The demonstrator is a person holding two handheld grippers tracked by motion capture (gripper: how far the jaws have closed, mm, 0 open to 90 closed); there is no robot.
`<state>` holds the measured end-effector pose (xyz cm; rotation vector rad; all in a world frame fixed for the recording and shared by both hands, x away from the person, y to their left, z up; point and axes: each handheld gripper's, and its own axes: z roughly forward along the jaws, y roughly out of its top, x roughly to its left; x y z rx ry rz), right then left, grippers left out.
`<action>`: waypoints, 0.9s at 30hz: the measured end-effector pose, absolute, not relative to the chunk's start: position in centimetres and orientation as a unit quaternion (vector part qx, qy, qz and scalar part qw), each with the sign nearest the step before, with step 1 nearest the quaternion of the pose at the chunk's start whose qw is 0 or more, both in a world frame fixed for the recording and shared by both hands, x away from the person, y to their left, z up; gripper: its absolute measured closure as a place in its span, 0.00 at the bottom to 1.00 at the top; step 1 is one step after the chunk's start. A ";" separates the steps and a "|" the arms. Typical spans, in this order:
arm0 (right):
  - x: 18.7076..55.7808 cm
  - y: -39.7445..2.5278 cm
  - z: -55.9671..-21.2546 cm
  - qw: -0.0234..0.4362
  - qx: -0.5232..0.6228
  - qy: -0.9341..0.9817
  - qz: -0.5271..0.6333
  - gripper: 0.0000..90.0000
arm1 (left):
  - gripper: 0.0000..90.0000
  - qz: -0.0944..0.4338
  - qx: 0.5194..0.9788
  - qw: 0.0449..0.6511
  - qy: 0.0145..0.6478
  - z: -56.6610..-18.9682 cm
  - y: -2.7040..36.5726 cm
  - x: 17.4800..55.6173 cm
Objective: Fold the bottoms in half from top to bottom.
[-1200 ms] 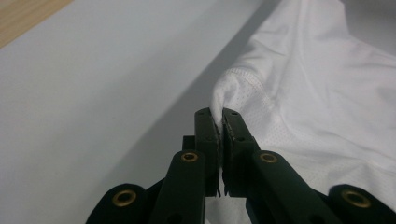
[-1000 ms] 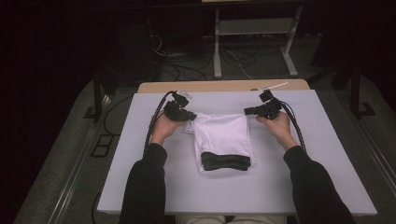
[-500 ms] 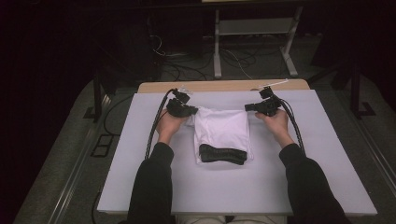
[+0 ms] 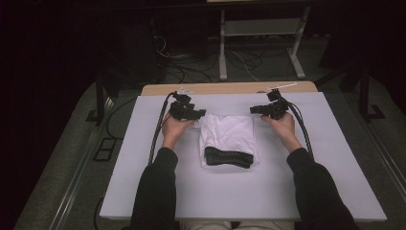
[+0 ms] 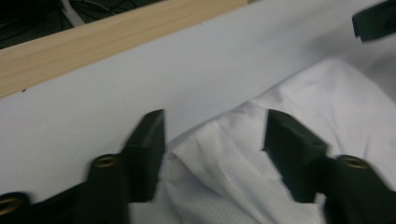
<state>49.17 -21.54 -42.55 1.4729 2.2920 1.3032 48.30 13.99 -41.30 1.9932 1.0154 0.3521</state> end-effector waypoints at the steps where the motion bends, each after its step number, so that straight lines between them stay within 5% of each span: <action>1: 49.1 -21.6 -42.4 0.063 0.485 0.758 0.431 0.70 | 0.32 0.139 0.791 0.432 0.410 -41.3 14.2 48.2; 7: 48.3 -22.0 -41.9 0.069 0.465 0.763 0.443 0.37 | 0.01 0.089 0.773 0.462 0.425 -40.7 15.1 48.0; 13: 47.3 -22.4 -41.0 0.079 0.454 0.772 0.438 0.02 | 0.00 0.087 0.769 0.477 0.417 -40.0 16.0 47.0; 27: 43.7 -23.7 -39.8 0.084 0.427 0.774 0.459 0.00 | 0.00 0.096 0.761 0.493 0.410 -39.4 18.1 43.9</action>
